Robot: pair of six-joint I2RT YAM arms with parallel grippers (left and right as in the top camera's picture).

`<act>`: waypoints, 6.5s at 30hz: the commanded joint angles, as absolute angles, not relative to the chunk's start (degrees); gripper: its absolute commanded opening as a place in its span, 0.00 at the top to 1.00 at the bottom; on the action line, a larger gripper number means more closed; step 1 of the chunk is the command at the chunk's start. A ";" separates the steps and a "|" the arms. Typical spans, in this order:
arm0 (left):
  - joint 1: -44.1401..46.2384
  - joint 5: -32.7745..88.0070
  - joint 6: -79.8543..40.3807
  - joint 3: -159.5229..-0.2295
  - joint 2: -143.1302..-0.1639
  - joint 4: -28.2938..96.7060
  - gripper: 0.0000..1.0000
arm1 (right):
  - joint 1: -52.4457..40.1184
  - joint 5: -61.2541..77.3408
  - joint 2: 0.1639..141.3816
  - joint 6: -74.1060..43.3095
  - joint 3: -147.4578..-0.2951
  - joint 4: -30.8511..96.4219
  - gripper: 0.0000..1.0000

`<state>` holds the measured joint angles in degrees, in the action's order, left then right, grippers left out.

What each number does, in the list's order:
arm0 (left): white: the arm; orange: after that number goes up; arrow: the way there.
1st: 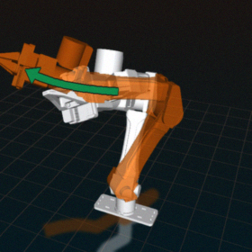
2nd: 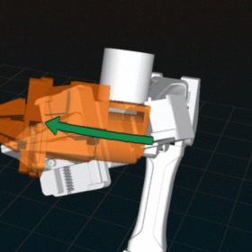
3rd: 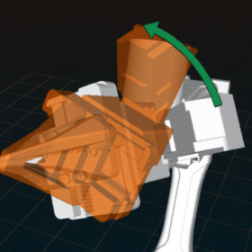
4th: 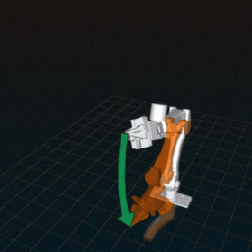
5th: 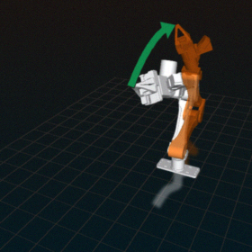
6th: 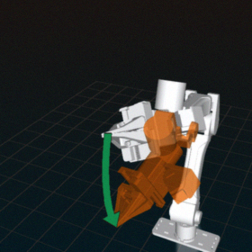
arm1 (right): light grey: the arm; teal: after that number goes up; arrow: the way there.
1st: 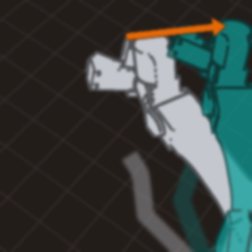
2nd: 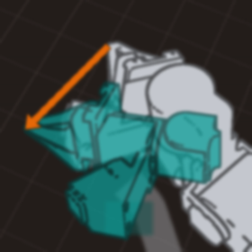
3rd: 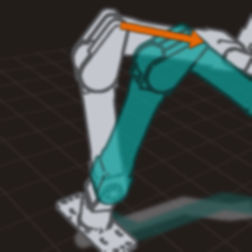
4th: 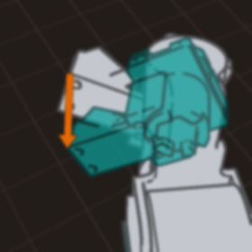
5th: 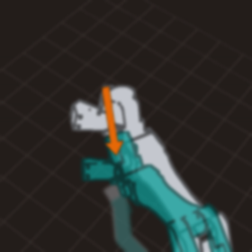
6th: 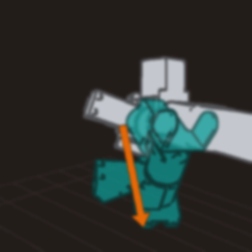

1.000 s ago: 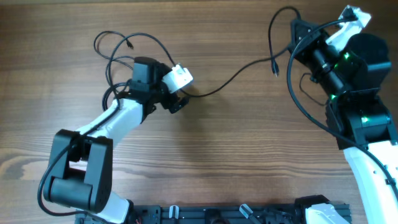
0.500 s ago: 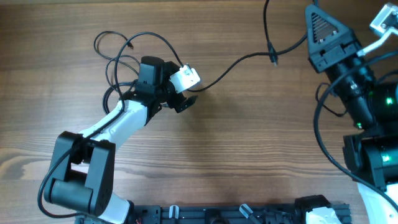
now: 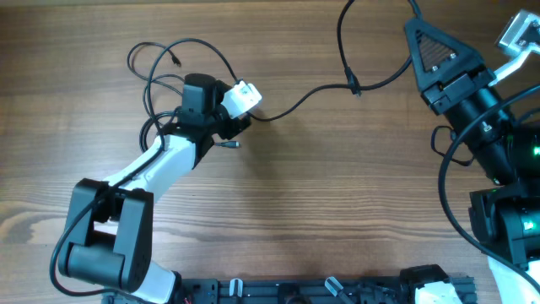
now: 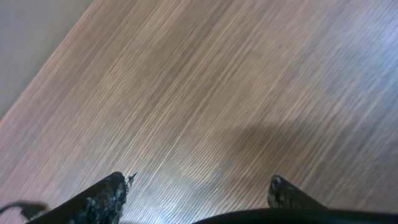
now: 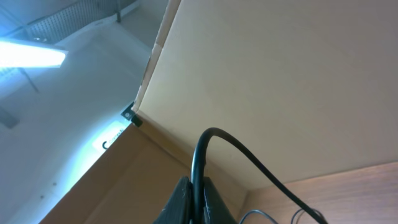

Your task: Untangle cables

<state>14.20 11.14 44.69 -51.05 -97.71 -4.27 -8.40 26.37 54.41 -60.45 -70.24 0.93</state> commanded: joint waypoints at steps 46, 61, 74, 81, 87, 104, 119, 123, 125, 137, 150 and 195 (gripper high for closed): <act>6.83 -5.21 42.19 -51.33 -65.65 -26.33 0.96 | -8.16 22.24 67.94 -54.37 -71.20 11.27 0.96; 31.11 4.45 52.36 -51.33 -65.54 -14.00 0.96 | -8.16 19.40 67.94 -54.17 -71.20 12.40 0.96; 30.94 -17.96 74.78 -51.33 -65.54 -24.36 0.96 | -8.16 16.27 67.96 -52.53 -71.20 16.16 0.96; 30.85 -13.37 62.48 -51.33 -65.63 -19.40 0.96 | -8.14 7.33 67.94 -50.98 -71.20 16.43 0.96; 30.85 3.36 49.98 -51.33 -65.63 -17.26 0.96 | -6.35 2.33 67.94 -49.65 -71.20 17.93 0.96; 38.20 28.05 42.96 -51.33 -80.60 -7.75 0.96 | 11.88 -0.34 68.29 -46.41 -71.13 27.40 0.96; 44.03 27.27 33.28 -51.33 -89.06 -22.98 0.96 | 13.37 -0.25 72.82 -41.93 -71.13 33.15 0.96; 43.99 25.98 30.81 -51.33 -89.06 -28.80 0.96 | 13.37 10.66 72.88 -40.10 -71.13 33.71 0.96; 43.99 23.55 30.81 -51.33 -89.06 -28.97 0.96 | 13.37 16.32 73.03 -38.48 -71.13 33.74 0.96; 43.99 16.10 31.05 -51.33 -89.06 -29.02 0.96 | 11.44 46.96 77.54 -23.94 -71.13 37.45 0.96; 43.88 5.04 31.20 -51.33 -89.06 -31.83 0.84 | 1.13 48.49 77.69 -21.23 -71.13 38.04 0.96; 41.43 -19.33 33.15 -51.33 -89.03 -33.23 0.96 | 1.19 37.10 77.69 -21.15 -71.13 45.04 0.00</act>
<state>43.03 -9.45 32.29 -51.03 -88.66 -32.64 1.21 44.60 77.43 -17.85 -70.24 46.46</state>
